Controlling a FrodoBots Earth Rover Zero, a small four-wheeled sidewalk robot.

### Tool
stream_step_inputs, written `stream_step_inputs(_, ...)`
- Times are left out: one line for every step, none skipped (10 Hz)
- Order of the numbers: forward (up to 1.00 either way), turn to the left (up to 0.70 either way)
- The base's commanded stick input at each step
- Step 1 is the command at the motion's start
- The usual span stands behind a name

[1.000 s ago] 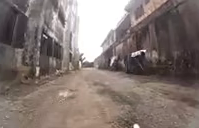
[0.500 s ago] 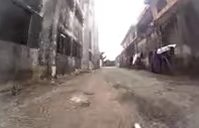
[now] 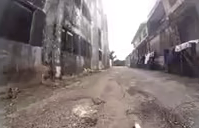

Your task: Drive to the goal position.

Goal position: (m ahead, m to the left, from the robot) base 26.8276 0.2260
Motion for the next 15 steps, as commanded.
stream_step_inputs(1.0, 0.0)
stream_step_inputs(1.0, 0.0)
stream_step_inputs(1.0, 0.0)
stream_step_inputs(1.0, -0.1)
stream_step_inputs(1.0, -0.25)
stream_step_inputs(1.0, -0.15)
stream_step_inputs(1.0, -0.01)
stream_step_inputs(1.0, 0.0)
stream_step_inputs(1.0, 0.0)
stream_step_inputs(1.0, 0.0)
stream_step_inputs(1.0, 0.0)
stream_step_inputs(1.0, 0.0)
stream_step_inputs(1.0, 0.0)
stream_step_inputs(1.0, 0.0)
stream_step_inputs(1.0, 0.0)
